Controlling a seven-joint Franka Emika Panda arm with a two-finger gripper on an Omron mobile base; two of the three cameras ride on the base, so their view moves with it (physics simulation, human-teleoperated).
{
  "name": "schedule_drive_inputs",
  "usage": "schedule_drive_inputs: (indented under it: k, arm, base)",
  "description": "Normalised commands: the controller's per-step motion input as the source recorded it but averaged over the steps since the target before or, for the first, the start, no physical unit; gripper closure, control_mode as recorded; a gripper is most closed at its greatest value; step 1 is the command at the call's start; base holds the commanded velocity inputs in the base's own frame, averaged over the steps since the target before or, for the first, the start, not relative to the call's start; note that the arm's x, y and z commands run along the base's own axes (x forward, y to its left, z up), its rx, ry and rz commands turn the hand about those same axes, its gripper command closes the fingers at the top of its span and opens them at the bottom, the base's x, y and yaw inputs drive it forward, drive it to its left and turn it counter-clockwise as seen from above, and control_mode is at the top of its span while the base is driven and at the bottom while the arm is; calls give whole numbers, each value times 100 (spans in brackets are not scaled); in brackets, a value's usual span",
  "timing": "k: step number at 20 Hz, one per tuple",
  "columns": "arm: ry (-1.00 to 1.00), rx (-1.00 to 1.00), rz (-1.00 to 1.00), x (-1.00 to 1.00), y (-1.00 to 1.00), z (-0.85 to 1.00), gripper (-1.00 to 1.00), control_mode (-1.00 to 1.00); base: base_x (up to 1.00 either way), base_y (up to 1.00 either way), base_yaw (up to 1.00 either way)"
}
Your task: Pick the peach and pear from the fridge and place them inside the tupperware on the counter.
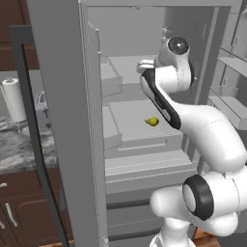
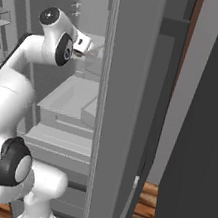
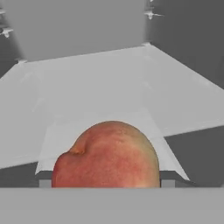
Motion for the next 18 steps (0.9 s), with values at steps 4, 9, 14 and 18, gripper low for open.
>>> schedule_drive_inputs:
  k: [4,9,14,18]
  arm:
    - [-18,0,4,-100,0,3,100,-100]
    - [-8,0,2,-40,0,0,100,100]
    - [0,0,0,0,0,0,100,100]
    - [0,0,0,0,0,0,100,100]
  base:
    - [0,0,0]
    - [-60,0,3]
    - [-100,0,6]
    - [-98,11,3]
